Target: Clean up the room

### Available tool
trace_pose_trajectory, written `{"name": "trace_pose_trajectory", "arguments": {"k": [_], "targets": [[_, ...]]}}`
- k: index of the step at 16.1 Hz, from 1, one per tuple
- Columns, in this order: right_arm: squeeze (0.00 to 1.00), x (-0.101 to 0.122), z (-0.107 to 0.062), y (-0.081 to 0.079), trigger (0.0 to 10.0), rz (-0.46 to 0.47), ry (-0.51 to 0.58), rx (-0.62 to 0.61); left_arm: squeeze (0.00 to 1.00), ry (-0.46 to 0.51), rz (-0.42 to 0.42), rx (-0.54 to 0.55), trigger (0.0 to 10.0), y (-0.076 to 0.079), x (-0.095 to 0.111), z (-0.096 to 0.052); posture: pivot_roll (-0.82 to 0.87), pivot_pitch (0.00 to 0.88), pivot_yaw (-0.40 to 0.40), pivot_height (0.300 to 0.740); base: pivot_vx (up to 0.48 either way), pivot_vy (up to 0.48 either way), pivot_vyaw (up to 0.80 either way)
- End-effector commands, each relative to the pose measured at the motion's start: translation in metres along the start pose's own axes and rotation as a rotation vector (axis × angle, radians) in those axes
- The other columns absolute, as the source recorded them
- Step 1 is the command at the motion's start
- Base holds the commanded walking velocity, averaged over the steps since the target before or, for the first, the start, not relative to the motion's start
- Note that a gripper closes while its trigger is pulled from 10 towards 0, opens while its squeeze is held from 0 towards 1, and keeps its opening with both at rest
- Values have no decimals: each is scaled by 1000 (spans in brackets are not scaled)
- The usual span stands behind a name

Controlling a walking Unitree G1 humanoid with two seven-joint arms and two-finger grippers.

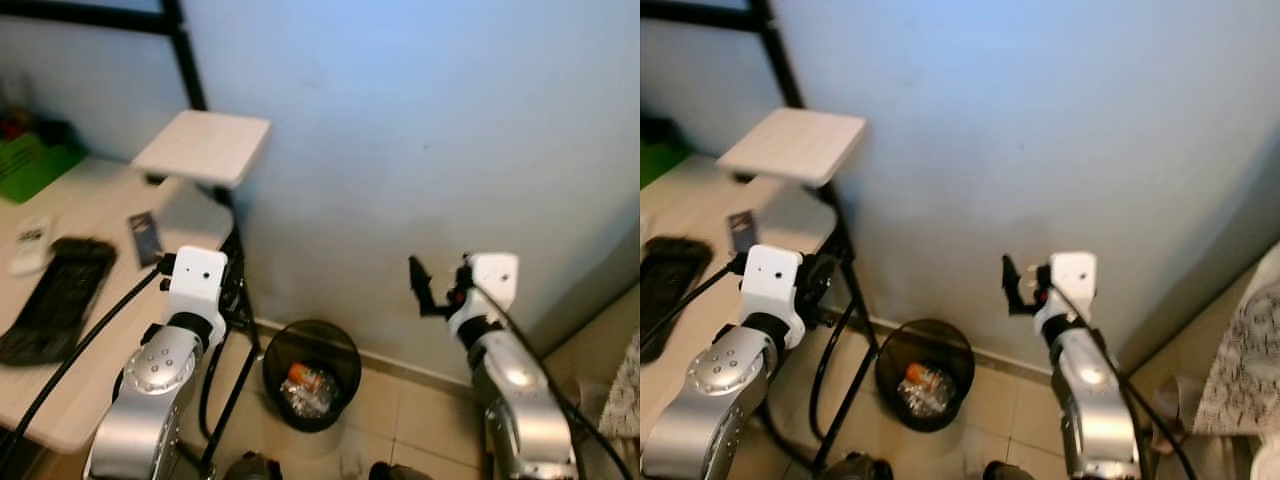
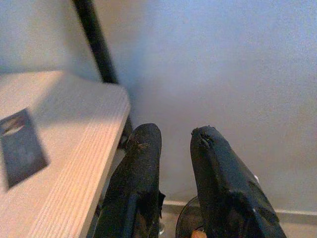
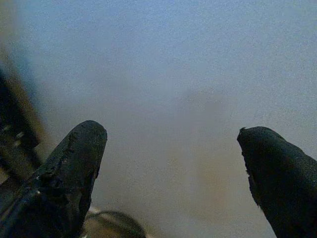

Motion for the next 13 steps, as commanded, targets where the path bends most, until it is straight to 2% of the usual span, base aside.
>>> {"name": "trace_pose_trajectory", "arguments": {"k": [1, 3, 4, 13], "targets": [[0, 2, -2, 0, 10000, -9, -3, -4, 0, -5, 4, 21, 10000, -4, -3, -1, 3, 0, 29, 740, -341, 0, 0], [0, 0, -4, -6, 10000, 13, -31, 33, 0, -5, 9, 24, 10000, -4, -2, -1, 3, 0, 30, 740, -311, 0, 0], [0, 2, -5, -9, 10000, 57, -32, 42, 0, -1, 16, 35, 10000, -7, -1, 0, 2, 0, 31, 740, 0, 0, -400], [0, 1, -10, -6, 10000, 31, -69, 11, 0, -11, -16, 24, 10000, -10, -1, 2, 1, 0, 32, 740, 0, 0, -800]]}}
Point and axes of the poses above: a point about 5 cm out from each wrist's last joint towards the gripper, its own z axis pointing out of the wrist towards the gripper, its own x axis along the axis of the wrist's last joint, y = z × x, the point moved 6 cm from there along z, pointing out of the wrist towards the gripper, and after that the axes turned 11 degrees about -z, right-handed, at the moved point
